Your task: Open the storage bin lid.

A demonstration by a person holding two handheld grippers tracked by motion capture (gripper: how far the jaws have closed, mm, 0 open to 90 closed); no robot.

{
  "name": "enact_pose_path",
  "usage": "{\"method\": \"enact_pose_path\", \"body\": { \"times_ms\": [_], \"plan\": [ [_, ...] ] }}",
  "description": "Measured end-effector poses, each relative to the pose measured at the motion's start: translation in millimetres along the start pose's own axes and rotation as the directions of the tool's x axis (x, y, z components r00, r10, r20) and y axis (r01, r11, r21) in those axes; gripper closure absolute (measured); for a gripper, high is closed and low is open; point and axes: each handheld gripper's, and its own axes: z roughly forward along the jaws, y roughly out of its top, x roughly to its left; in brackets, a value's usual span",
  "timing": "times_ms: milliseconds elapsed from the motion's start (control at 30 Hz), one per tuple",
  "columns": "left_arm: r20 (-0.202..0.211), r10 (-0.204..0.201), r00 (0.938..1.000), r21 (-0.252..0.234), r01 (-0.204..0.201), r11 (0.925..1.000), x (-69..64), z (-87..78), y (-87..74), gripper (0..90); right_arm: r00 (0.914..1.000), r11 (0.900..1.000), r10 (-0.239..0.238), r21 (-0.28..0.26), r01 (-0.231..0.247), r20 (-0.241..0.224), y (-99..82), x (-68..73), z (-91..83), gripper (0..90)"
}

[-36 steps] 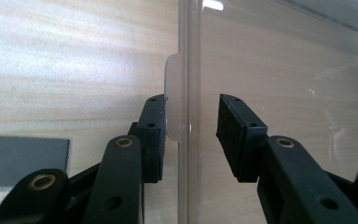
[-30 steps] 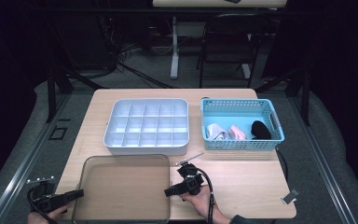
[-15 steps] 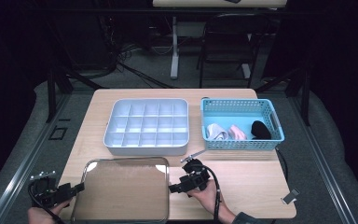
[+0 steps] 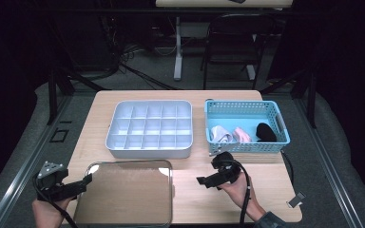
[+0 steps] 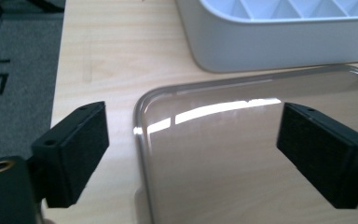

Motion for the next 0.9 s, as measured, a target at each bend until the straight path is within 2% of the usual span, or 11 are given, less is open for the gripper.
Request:
{"method": "enact_pose_path", "body": {
  "times_ms": [67, 133, 233, 300, 333, 367, 400, 433, 567, 833, 900],
  "plan": [
    [0.013, 0.031, 0.9994, 0.000, -0.031, 0.9995, -9.1, 4.1, 7.2, 2.2, 0.9997, 1.0000, 0.000, 0.003, 0.000, 0.024, -4.3, -8.4, -8.2, 6.5],
    [0.005, 0.090, 0.9959, -0.017, -0.090, 0.9958, -24.9, 9.2, 14.8, 0.3, 0.9978, 0.9999, 0.004, 0.011, -0.005, 0.066, -11.8, -18.0, -18.5, 2.9],
    [0.026, 0.113, 0.9932, -0.024, -0.113, 0.9933, -33.4, 12.8, 18.3, 0.1, 0.9952, 0.9999, 0.016, -0.002, -0.016, 0.096, -19.5, -26.5, -28.5, 0.9],
    [0.068, 0.131, 0.9891, -0.038, -0.128, 0.9910, -41.8, 16.1, 22.0, 0.1, 0.9950, 0.9997, 0.025, -0.004, -0.025, 0.097, -21.3, -29.2, -31.8, 0.0],
    [0.074, 0.160, 0.9843, -0.046, -0.157, 0.9865, -51.4, 20.9, 24.9, 0.1, 0.9933, 0.9994, 0.030, -0.021, -0.028, 0.112, -24.5, -34.0, -39.1, 0.0],
    [0.074, 0.160, 0.9843, -0.046, -0.157, 0.9865, -51.4, 20.9, 24.9, 0.1, 0.9933, 0.9994, 0.030, -0.021, -0.028, 0.112, -24.5, -34.0, -39.1, 0.0],
    [0.090, 0.195, 0.9767, -0.046, -0.192, 0.9804, -60.6, 26.3, 25.8, 0.1, 0.9903, 0.9994, 0.026, -0.025, -0.023, 0.136, -26.8, -37.2, -46.1, 0.0],
    [0.090, 0.195, 0.9767, -0.046, -0.192, 0.9804, -60.6, 26.3, 25.8, 0.1, 0.9903, 0.9996, 0.021, -0.022, -0.018, 0.137, -27.3, -39.0, -48.7, 0.0],
    [0.108, 0.237, 0.9656, -0.037, -0.234, 0.9715, -72.4, 36.0, 21.7, 0.1, 0.9899, 0.9989, 0.031, -0.038, -0.026, 0.139, -28.9, -44.2, -55.0, 0.0],
    [0.109, 0.252, 0.9616, -0.026, -0.250, 0.9678, -76.0, 41.0, 14.7, 0.1, 0.9859, 0.9975, 0.036, -0.066, -0.025, 0.164, -28.3, -56.1, -71.7, 0.0],
    [0.102, 0.254, 0.9618, -0.040, -0.251, 0.9671, -77.4, 40.2, 14.5, 0.1, 0.9841, 0.9964, 0.046, -0.079, -0.032, 0.172, -26.6, -62.4, -79.2, 0.0]
  ]
}}
